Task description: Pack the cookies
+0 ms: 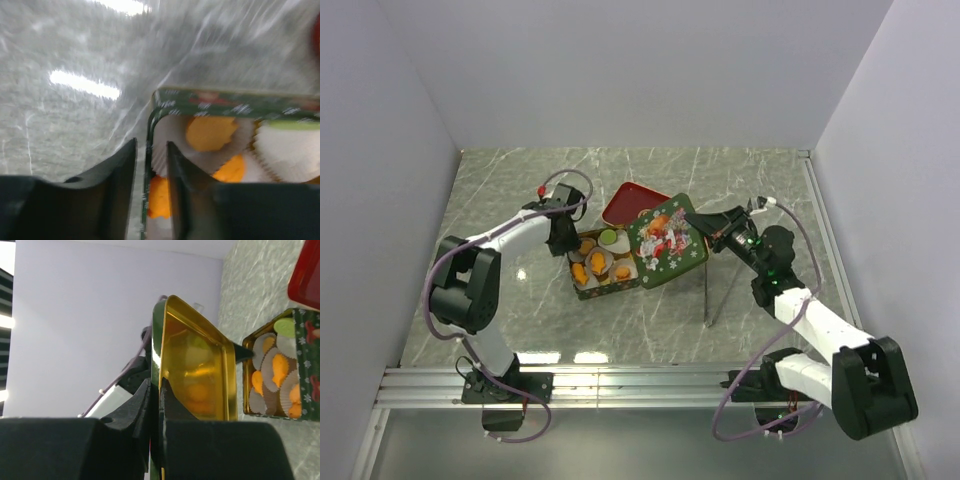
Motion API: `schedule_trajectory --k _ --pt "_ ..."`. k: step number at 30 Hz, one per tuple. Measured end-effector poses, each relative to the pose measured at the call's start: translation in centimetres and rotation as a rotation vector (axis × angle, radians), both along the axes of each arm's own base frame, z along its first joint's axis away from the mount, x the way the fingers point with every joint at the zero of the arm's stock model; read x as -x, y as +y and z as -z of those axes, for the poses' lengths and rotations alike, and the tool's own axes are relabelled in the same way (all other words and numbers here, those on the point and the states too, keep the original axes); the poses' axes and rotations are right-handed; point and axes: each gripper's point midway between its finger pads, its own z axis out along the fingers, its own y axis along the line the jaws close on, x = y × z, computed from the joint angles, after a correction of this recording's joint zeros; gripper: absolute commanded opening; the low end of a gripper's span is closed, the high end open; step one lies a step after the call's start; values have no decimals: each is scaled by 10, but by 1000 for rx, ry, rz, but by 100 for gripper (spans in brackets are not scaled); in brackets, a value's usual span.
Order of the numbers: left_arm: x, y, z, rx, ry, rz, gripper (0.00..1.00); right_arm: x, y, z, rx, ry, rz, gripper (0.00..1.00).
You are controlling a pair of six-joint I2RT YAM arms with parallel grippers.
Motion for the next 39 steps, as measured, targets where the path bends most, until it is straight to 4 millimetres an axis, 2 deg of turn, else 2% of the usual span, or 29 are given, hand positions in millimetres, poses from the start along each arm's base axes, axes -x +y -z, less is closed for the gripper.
schedule_trajectory --k 1,2,3,5,7,10,13,15,17,19,22,24,28,31,35,39 --pt "5 -1 5 9 13 -2 48 -1 4 1 -6 1 -10 0" --pt "10 -1 10 17 30 -3 88 -1 7 3 -12 2 -20 0" --pt "14 -1 13 16 43 2 99 -2 13 5 -20 7 -34 0" --pt "20 0 14 24 49 -6 100 -4 24 10 -40 14 -63 0" --pt "22 2 2 28 23 -8 99 -6 36 18 -62 32 -94 0" --pt "17 5 -33 47 -83 -18 99 -8 53 28 -93 50 -127 0" --pt "16 12 -79 97 -235 -34 99 -10 70 34 -119 63 -154 0" --pt "21 22 -100 133 -323 -51 99 -13 79 32 -138 58 -167 0" --pt "28 30 -111 174 -384 -58 98 -19 86 27 -157 46 -166 0" --pt "34 32 -110 227 -426 -46 98 -24 93 22 -184 34 -166 0" --pt "47 24 -90 339 -437 5 98 -32 101 25 -216 53 -153 0" --pt "59 15 -70 417 -417 40 98 -37 107 37 -223 93 -142 0" --pt "72 -3 -52 541 -409 90 97 -40 117 62 -217 164 -114 0" --pt "72 -12 -53 611 -435 117 99 -44 118 69 -216 178 -81 0" --pt "68 -26 -69 710 -517 172 98 -47 127 71 -220 181 -80 0" --pt "73 -26 -63 773 -544 155 99 -49 136 75 -225 189 -82 0"
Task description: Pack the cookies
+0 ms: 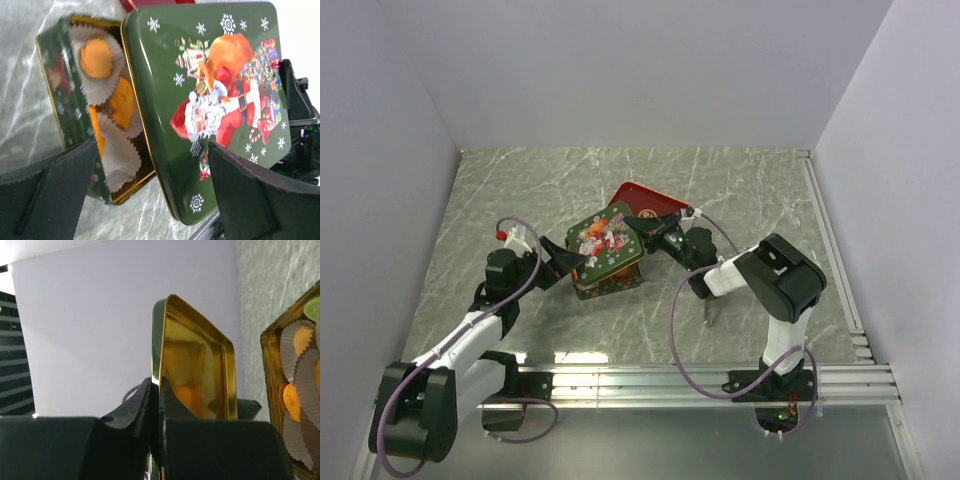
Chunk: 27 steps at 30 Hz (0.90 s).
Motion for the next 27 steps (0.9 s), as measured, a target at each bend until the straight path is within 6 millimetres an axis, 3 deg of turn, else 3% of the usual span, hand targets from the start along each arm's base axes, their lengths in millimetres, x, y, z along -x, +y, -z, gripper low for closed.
schedule_trajectory --k 14,20,26,27 --pt "4 9 32 83 44 -28 99 3 15 50 58 87 6 0" --pt "4 7 45 93 86 -3 97 0 14 62 62 115 25 11" --pt "3 5 49 98 104 14 96 4 17 62 58 118 -3 50" --pt "2 4 47 99 99 17 96 5 18 62 59 117 -12 70"
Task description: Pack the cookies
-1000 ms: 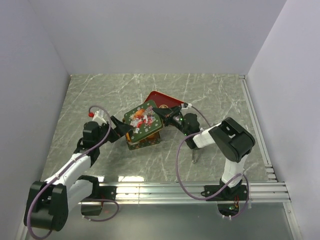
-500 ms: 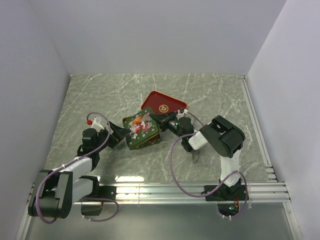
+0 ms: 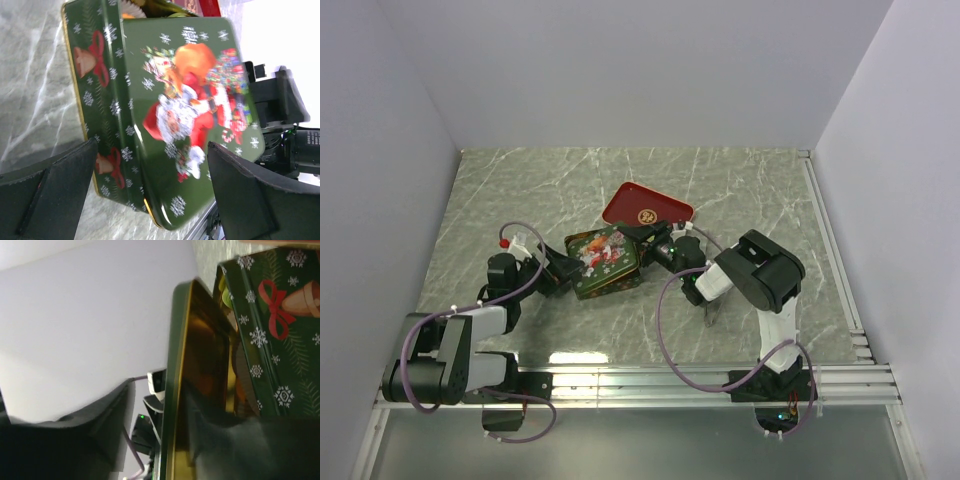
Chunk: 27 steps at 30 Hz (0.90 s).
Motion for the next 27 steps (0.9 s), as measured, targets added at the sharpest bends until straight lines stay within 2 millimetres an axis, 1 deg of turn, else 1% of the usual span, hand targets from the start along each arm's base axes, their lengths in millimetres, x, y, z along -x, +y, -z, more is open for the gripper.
schedule_trajectory --k 1,2,5,8,12,16,20,22,27 --pt "-1 0 -1 0 -5 3 96 1 1 0 0 0 -8 81" --pt "-2 -1 -2 0 -10 4 96 3 2 -1 4 -8 -20 90" --pt "-2 -1 -3 -1 -15 6 96 6 1 -8 33 -30 -52 92" --pt "-3 0 -3 -4 -17 6 95 9 -1 -22 80 -53 -81 93" --pt "-3 0 -3 -8 -20 8 95 7 -1 -42 167 -90 -120 95" --pt "-3 0 -3 -14 -23 11 95 6 1 -46 301 -79 -179 95" --pt "-2 0 -2 -17 -23 12 95 6 1 -40 444 -58 -246 95" --pt "-2 0 -1 -20 -22 13 94 10 -1 -32 503 -35 -279 95" --pt "-4 0 -3 -26 -28 16 94 24 -12 0 641 57 -359 94"
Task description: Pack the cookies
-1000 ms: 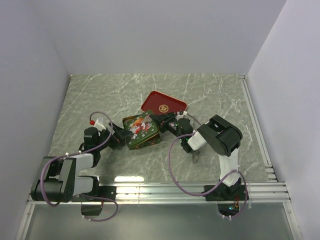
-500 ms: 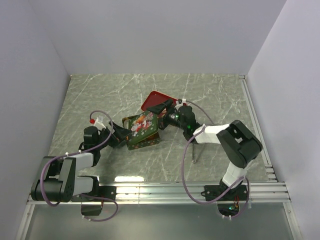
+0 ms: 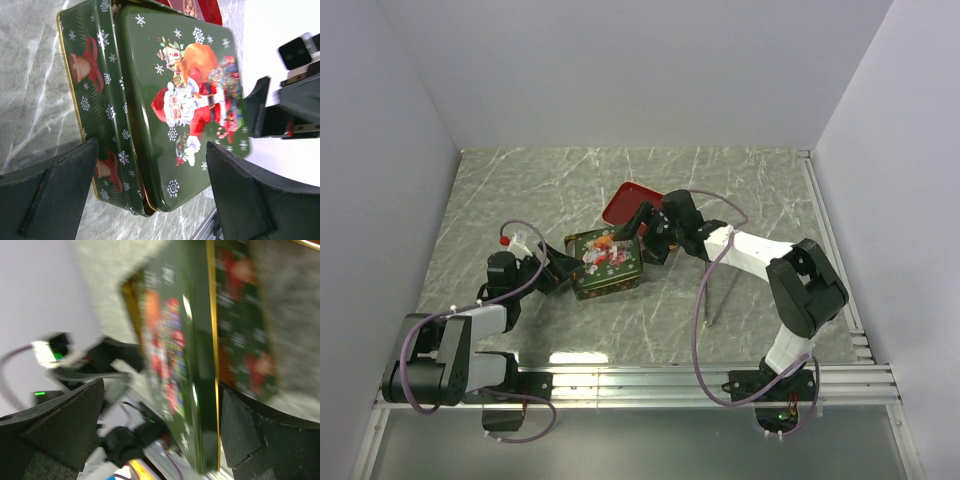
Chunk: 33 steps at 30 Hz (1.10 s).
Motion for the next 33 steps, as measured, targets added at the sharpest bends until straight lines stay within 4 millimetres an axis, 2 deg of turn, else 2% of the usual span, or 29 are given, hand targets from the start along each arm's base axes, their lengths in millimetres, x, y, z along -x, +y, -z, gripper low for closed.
schedule_trajectory --k 5,13,22,33 --pt "0 1 -3 -9 -14 2 94 12 -10 23 104 64 -39 86" --pt "0 2 -6 -16 -25 -7 94 16 -12 44 178 125 -80 78" --pt "2 4 -6 -30 -19 -15 94 14 -12 58 223 156 -105 79" --pt "3 5 -4 -41 -18 -11 94 2 2 59 254 148 -128 84"
